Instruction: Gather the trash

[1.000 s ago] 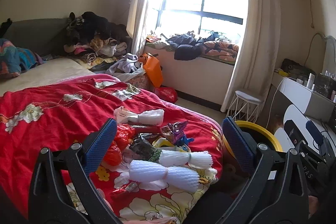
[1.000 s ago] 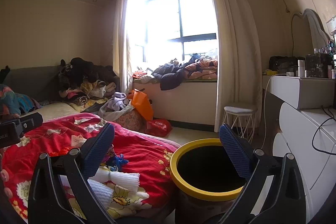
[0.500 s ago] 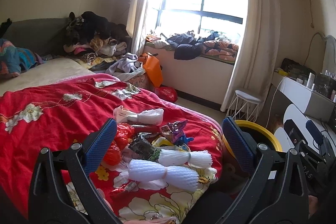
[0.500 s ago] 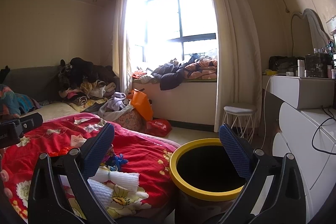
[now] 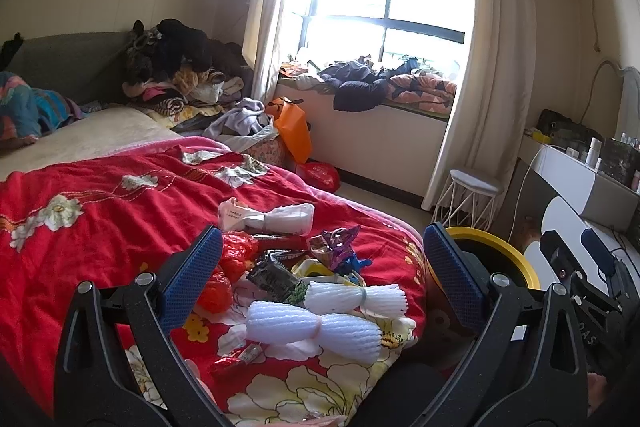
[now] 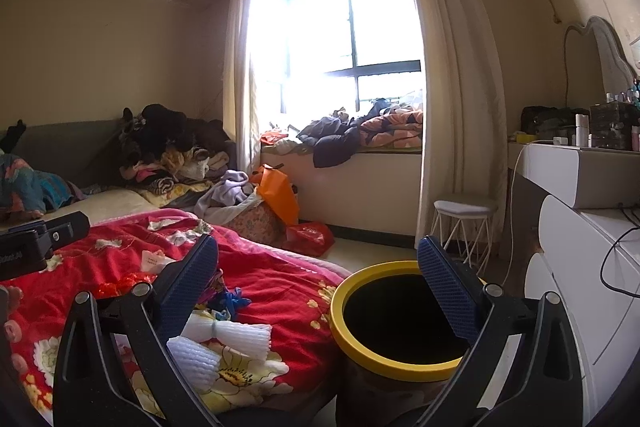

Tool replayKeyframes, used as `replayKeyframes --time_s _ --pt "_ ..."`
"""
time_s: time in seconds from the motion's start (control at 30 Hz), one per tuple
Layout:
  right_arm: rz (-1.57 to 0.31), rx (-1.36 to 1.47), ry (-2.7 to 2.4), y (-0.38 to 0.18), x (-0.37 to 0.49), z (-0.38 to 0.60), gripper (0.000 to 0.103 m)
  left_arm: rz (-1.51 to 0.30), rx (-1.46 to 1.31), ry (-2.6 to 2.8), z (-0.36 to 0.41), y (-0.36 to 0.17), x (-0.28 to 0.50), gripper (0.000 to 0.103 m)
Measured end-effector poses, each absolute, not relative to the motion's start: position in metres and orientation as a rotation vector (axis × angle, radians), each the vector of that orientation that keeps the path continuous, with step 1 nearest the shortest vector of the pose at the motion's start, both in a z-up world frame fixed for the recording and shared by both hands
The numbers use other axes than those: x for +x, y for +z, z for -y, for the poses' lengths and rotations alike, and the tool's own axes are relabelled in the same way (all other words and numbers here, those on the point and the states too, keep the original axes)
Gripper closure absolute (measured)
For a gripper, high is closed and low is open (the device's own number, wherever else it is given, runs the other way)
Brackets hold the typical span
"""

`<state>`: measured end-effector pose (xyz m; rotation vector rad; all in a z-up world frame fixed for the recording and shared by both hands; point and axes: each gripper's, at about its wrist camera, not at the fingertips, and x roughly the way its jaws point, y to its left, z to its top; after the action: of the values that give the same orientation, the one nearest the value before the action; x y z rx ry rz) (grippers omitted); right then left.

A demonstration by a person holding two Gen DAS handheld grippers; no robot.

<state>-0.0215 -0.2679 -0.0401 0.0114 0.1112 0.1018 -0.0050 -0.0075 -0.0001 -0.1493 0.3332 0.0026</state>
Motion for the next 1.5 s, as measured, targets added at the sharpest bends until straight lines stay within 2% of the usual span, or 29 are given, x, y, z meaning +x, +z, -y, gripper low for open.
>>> replayKeyframes --time_s 0.8,1.3,1.4,1.5 --pt "-0.233 -0.145 0.501 -0.047 -0.003 0.181 0.006 -0.325 -0.246 0.203 -0.063 0.000 0.000 0.011" --pt "-0.497 -0.406 0.670 -0.094 0.034 0.116 0.007 -0.451 -0.342 0.257 -0.138 -0.035 0.015 0.011" --pt "-0.568 -0.442 0.675 -0.110 0.046 0.111 0.023 -0.525 -0.346 0.236 -0.141 -0.048 0.028 0.011" --pt "-0.635 -0.467 0.678 -0.124 0.054 0.111 0.027 -0.579 -0.346 0.203 -0.139 -0.064 0.042 0.011"
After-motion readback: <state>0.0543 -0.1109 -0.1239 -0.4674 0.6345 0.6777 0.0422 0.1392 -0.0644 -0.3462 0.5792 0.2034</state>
